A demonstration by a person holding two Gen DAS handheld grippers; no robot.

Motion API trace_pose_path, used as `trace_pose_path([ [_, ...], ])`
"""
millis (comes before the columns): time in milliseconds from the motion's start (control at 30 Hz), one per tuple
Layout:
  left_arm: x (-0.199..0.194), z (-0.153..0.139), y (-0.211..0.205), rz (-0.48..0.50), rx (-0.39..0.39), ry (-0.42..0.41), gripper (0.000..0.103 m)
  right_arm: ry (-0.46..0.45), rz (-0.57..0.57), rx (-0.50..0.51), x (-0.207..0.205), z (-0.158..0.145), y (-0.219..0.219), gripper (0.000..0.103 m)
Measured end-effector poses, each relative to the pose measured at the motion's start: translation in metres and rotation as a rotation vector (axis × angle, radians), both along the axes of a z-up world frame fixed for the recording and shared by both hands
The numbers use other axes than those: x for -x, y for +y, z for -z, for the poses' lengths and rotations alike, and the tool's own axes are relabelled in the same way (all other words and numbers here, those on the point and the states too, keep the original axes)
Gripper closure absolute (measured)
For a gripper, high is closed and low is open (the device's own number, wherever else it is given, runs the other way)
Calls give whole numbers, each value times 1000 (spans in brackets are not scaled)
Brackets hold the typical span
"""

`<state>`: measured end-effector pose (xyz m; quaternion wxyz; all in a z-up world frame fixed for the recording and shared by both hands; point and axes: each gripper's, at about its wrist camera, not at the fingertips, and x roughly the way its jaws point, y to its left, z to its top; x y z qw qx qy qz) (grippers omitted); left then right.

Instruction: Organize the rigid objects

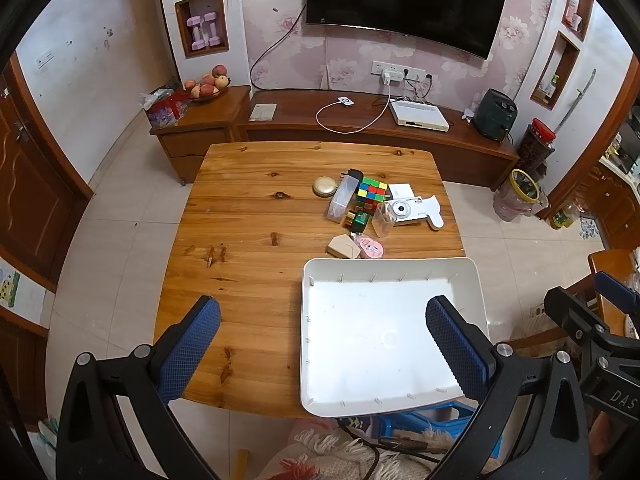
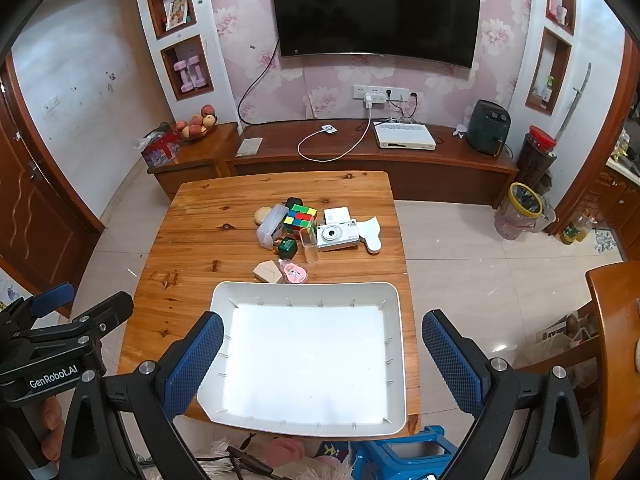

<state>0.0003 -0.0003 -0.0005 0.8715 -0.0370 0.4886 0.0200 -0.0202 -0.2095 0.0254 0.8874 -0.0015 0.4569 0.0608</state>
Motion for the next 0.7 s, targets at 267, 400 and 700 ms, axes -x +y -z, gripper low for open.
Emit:
trace_pose_path([
  [267,0,0,0,0,1,1,1,4,0,-2,1,3,1,3],
  [400,0,0,0,-1,1,0,1,4,0,-3,2,3,2,3],
  [700,0,0,0,-1,2,1,1,7,-1,-5,2,3,0,3],
])
